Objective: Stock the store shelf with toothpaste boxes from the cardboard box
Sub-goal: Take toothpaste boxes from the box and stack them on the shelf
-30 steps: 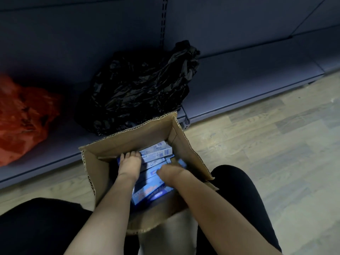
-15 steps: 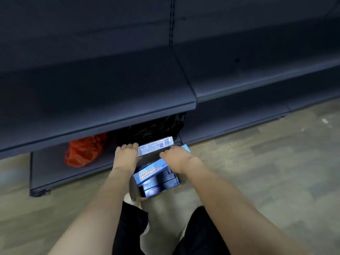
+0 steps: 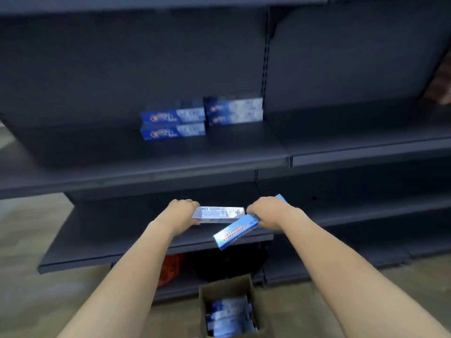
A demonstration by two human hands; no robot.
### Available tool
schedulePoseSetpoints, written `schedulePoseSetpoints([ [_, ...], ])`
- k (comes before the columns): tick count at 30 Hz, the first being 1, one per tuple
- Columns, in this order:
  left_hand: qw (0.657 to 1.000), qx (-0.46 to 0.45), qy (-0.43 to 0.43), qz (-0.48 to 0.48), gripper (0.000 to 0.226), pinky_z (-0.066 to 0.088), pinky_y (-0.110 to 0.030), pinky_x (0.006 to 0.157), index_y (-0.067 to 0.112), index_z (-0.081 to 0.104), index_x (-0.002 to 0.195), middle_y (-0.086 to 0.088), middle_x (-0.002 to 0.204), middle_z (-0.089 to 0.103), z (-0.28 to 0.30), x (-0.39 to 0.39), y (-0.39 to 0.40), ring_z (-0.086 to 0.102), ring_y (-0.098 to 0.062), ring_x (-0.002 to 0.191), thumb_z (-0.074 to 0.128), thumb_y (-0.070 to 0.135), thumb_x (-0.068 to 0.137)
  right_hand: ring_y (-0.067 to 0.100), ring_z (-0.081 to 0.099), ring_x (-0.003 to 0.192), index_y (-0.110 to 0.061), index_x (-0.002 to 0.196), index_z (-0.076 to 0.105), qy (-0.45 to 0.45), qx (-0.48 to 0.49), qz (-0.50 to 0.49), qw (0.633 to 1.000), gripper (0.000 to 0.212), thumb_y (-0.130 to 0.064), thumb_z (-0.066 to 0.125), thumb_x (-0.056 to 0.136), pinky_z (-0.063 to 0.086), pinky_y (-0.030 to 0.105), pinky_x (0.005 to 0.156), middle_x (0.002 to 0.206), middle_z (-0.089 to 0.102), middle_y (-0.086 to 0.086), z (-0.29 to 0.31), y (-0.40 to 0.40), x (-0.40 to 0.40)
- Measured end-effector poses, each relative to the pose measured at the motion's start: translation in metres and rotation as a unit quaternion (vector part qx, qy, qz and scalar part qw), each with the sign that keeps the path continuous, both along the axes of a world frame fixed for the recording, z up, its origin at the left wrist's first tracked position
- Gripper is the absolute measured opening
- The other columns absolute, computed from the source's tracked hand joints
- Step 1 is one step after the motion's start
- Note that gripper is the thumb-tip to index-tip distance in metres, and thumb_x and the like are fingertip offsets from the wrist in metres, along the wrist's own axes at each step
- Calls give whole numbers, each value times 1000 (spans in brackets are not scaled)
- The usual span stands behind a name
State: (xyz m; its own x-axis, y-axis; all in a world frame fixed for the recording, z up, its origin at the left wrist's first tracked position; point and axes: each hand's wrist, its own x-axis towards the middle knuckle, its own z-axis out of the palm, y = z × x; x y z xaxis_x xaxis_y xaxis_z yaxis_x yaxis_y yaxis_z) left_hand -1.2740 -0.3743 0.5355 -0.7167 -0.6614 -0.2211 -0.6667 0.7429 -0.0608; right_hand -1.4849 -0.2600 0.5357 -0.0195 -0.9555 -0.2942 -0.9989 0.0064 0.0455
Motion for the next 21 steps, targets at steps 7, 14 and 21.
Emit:
schedulePoseSetpoints([
  [7,991,-122,46,7,46,36,-30,99,17,39,137,-3,134,49,96,20,-19,50,-21,118,45,38,96,25,58,98,-13,104,59,8,-57,6,998,19,-18,56,86,36,28,68,106,61,4,101,-21,4],
  [14,985,-145,78,53,51,36,-33,100,14,35,141,-5,138,47,135,31,-61,47,-24,122,43,39,97,23,59,90,-13,97,57,0,-94,1,996,14,-22,56,87,37,28,60,103,64,4,139,-62,-1],
  [21,990,-46,102,83,23,39,-31,80,13,49,97,-7,105,57,130,28,-116,53,-27,96,45,36,97,26,56,99,-13,110,54,14,-79,-9,997,21,-24,54,92,40,31,71,113,60,7,146,-107,-4],
])
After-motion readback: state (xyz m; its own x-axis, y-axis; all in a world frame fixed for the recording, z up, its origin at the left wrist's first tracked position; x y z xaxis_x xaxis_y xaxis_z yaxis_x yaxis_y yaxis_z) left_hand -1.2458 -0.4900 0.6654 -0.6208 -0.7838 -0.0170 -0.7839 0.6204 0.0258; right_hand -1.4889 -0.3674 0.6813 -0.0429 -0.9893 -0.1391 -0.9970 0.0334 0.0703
